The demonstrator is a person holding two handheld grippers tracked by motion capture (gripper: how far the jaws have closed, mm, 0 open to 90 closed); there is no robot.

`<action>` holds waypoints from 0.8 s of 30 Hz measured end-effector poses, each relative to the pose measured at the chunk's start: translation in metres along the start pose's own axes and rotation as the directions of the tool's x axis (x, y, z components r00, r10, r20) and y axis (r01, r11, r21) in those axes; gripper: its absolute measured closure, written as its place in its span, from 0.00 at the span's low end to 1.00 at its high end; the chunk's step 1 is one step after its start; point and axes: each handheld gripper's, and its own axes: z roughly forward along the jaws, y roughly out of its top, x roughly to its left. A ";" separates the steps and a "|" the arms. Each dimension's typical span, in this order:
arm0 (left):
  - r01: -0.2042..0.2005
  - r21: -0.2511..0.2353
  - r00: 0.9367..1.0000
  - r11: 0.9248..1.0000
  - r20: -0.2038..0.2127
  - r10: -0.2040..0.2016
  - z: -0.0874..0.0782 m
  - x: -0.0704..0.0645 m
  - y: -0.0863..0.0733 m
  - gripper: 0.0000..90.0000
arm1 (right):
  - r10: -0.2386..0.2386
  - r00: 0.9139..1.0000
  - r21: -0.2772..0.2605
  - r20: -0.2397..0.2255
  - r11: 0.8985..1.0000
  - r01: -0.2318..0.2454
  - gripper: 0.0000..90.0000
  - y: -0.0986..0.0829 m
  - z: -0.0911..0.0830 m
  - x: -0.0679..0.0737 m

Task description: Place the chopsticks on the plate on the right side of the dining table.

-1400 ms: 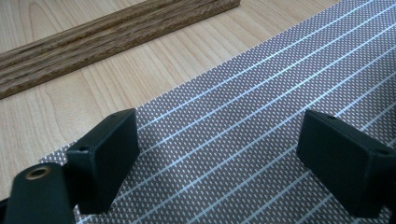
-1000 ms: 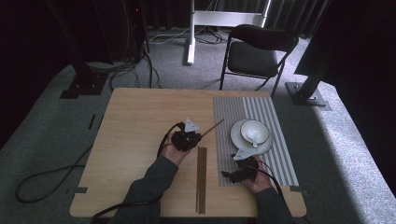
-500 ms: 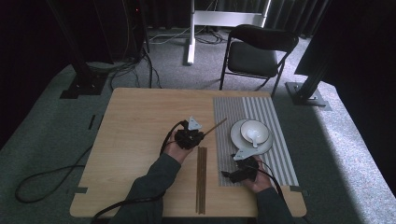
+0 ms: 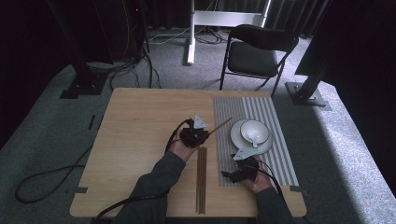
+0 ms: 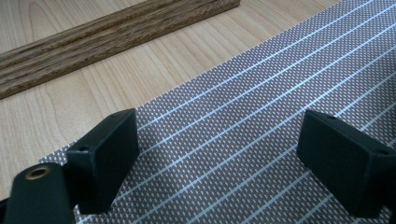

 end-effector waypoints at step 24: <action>-0.014 0.012 1.000 1.000 0.010 0.014 0.016 0.000 0.011 0.94 | 0.000 1.000 0.000 0.000 1.000 0.000 0.13 0.000 0.000 0.000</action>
